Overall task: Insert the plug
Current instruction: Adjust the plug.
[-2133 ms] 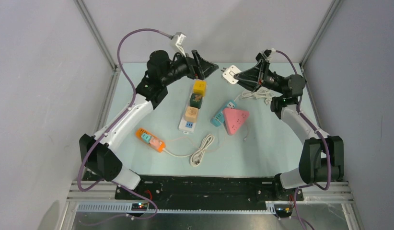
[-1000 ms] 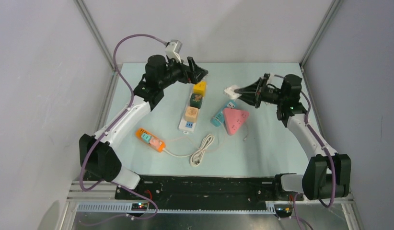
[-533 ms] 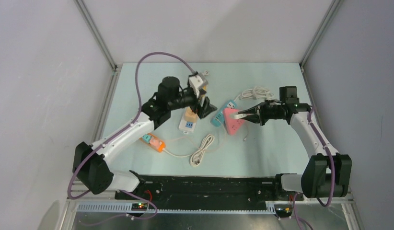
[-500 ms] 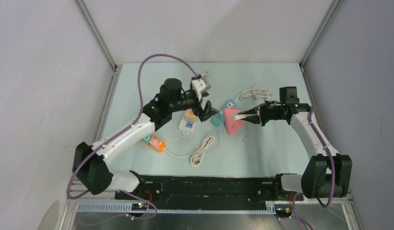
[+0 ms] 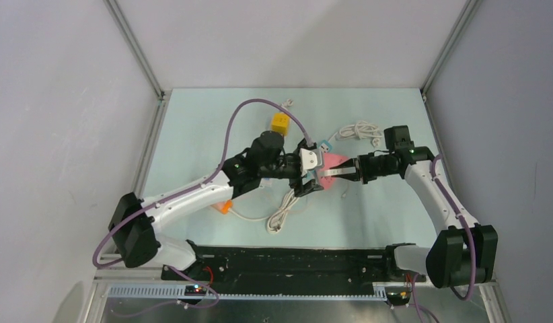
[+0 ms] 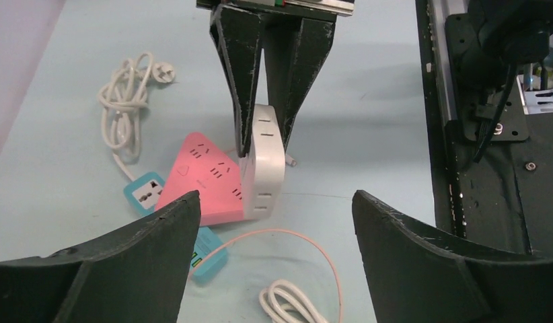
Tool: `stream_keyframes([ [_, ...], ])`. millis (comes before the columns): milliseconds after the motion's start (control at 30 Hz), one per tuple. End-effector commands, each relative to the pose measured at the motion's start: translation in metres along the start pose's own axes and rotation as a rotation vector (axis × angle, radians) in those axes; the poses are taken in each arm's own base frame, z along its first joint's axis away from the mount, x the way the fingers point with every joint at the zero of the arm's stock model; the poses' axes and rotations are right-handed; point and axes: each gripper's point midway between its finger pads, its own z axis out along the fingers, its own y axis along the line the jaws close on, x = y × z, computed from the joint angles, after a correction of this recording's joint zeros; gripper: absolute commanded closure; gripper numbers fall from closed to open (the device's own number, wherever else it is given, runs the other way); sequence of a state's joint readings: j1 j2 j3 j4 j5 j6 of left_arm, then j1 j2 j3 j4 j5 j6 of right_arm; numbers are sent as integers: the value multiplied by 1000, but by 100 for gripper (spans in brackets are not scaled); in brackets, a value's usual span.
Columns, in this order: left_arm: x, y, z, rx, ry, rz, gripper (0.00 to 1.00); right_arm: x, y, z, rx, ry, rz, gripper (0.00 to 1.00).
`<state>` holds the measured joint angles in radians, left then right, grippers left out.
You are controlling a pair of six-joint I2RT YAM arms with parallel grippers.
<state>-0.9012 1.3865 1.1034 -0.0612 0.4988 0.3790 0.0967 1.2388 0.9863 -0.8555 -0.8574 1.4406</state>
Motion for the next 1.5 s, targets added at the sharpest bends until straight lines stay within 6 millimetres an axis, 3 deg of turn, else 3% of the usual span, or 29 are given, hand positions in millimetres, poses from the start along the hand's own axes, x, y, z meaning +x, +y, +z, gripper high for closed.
stream_keyframes([
  [0, -12, 10, 10, -40, -21, 58, 17, 20, 9, -8, -20, 18, 10, 100],
  [100, -5, 9, 13, -42, -4, 44, 24, 24, 11, -8, -27, 27, 3, 100],
  [233, -6, 11, 17, -57, 4, 30, 48, 27, 9, -6, -18, 33, -1, 100],
  [300, -6, 13, 20, -64, 7, 23, 55, 29, 8, -5, -14, 39, -3, 100],
  [533, -1, 11, 25, -78, 31, 46, 56, 32, 10, -1, -10, 54, -3, 100],
  [600, 2, 14, 26, -91, 41, 47, 63, 32, 10, 0, -9, 53, -4, 100],
  [767, 7, 17, 28, -106, 56, 39, 98, 28, 11, 4, -2, 48, 2, 100],
  [833, 7, 18, 28, -117, 56, 27, 100, 28, 15, 5, -14, 50, -9, 100],
  [900, 7, 24, 27, -157, 60, -1, 60, 29, 20, 6, -38, 53, -37, 100],
  [933, 4, 28, 26, -182, 49, -9, 22, 29, 25, 5, -55, 55, -57, 100],
  [1000, -1, 40, 21, -250, 38, -34, 2, 29, 31, 2, -90, 57, -103, 100],
  [1267, -62, 91, -35, -422, -154, -267, 0, 27, 40, -19, -186, 104, -298, 100],
  [1400, -73, 116, -67, -403, -265, -492, 1, 35, 42, -27, -217, 141, -329, 100],
  [1467, -71, 125, -69, -423, -262, -525, 5, 42, 46, -32, -239, 162, -338, 100],
])
